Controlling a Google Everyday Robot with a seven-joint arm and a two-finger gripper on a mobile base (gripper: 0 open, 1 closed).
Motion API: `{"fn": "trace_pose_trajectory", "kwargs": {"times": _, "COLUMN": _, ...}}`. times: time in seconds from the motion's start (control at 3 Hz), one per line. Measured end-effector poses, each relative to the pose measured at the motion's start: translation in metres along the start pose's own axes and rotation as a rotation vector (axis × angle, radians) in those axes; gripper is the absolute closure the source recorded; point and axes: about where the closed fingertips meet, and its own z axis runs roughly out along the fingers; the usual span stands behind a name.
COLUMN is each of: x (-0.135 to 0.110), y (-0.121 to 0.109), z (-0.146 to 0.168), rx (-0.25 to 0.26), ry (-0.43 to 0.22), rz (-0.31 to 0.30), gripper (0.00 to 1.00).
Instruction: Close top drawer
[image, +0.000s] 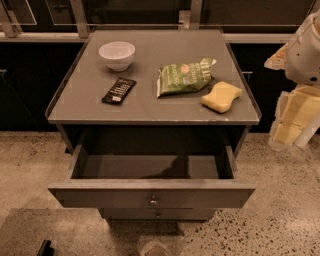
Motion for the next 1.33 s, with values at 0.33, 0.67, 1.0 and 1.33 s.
{"fn": "trace_pose_trajectory", "kwargs": {"times": 0.33, "x": 0.000, "y": 0.000, "z": 0.000, "rx": 0.000, "ry": 0.000, "rz": 0.000, "gripper": 0.00}}
{"fn": "trace_pose_trajectory", "kwargs": {"times": 0.67, "x": 0.006, "y": 0.008, "z": 0.008, "rx": 0.011, "ry": -0.025, "rz": 0.028, "gripper": 0.00}}
{"fn": "trace_pose_trajectory", "kwargs": {"times": 1.0, "x": 0.024, "y": 0.038, "z": 0.049, "rx": -0.010, "ry": -0.099, "rz": 0.143, "gripper": 0.00}}
{"fn": "trace_pose_trajectory", "kwargs": {"times": 1.33, "x": 0.038, "y": 0.075, "z": 0.111, "rx": -0.068, "ry": -0.180, "rz": 0.269, "gripper": 0.00}}
